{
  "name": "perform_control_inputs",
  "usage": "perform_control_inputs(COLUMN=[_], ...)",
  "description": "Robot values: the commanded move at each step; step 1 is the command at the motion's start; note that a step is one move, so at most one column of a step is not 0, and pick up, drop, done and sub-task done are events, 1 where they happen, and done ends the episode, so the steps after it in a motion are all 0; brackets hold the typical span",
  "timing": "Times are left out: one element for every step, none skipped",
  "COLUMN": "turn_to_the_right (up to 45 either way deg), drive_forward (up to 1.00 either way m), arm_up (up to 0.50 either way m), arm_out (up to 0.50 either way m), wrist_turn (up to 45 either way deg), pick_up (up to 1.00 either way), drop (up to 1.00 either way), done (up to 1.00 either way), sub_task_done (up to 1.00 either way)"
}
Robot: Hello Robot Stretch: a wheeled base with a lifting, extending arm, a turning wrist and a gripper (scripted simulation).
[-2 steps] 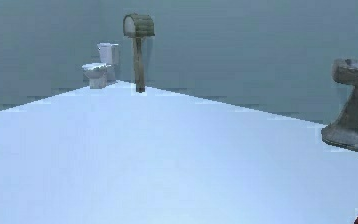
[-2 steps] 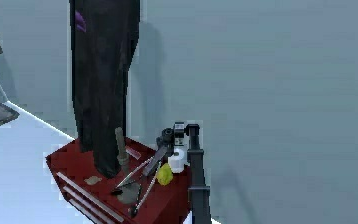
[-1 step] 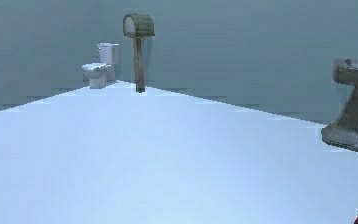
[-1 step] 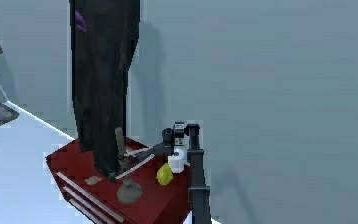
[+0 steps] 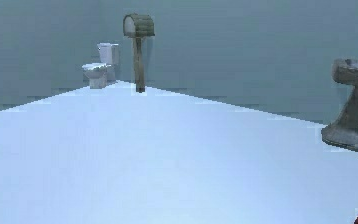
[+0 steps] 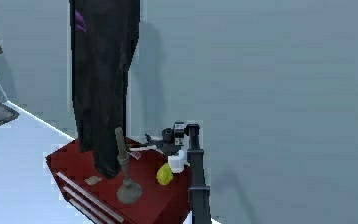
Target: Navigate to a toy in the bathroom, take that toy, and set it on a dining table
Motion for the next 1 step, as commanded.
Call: perform_control_inputs(turn_to_the_right=[0.0], drive_forward=[0.00], arm_up=[0.00], arm_out=[0.00], wrist_turn=[30.0], pick_up=[0.00], drop=[0.00], done=[0.00], sub_task_done=[0.00])
